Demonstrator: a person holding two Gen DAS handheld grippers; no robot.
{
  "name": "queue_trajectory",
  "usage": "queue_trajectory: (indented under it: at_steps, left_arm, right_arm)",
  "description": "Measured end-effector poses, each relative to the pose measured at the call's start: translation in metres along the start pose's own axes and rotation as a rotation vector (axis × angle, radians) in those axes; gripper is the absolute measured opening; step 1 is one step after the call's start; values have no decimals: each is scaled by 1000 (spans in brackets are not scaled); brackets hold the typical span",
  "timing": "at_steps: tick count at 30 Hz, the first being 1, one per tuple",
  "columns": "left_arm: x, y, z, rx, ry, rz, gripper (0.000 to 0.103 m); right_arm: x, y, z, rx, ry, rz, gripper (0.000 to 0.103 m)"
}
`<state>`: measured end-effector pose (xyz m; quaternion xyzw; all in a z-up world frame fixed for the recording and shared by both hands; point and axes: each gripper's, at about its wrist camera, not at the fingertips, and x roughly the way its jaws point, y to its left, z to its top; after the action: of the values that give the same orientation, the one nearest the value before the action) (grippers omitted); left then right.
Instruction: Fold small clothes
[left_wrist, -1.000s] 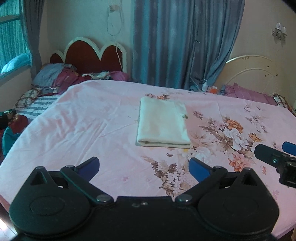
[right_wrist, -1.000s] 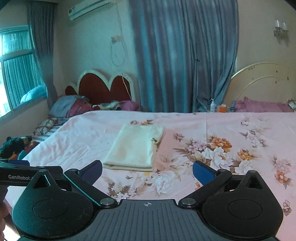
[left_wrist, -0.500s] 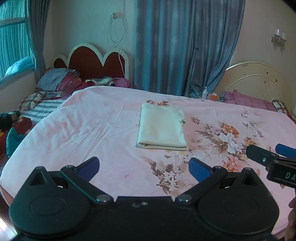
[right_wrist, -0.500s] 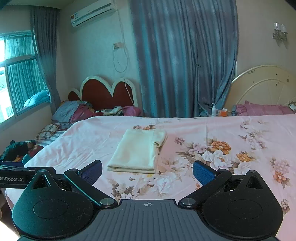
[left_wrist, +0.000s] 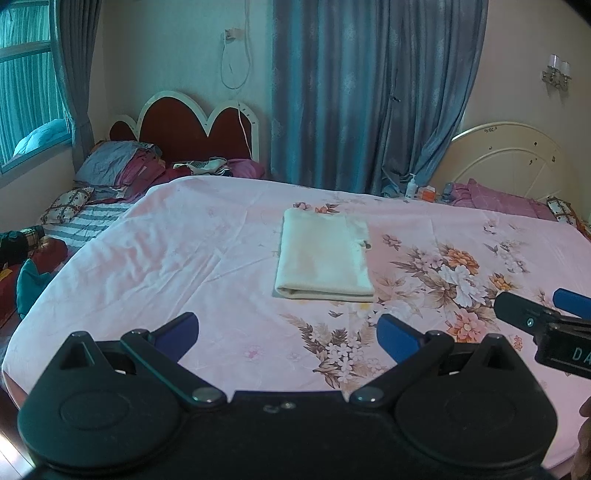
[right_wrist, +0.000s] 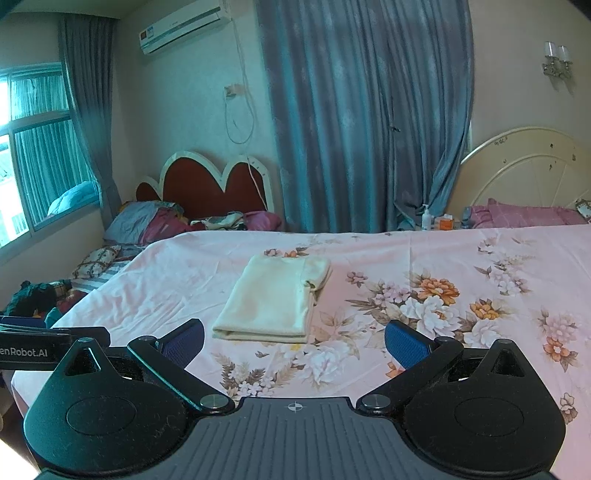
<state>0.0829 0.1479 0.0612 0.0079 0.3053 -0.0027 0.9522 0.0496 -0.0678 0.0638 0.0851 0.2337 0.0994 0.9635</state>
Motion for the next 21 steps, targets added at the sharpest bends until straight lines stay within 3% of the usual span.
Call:
queue_trajectory:
  at_steps: [21]
  left_arm:
    - [2,-2,1,3,2,9,102]
  right_arm:
    - [4,-3,-1,10,8,11,103]
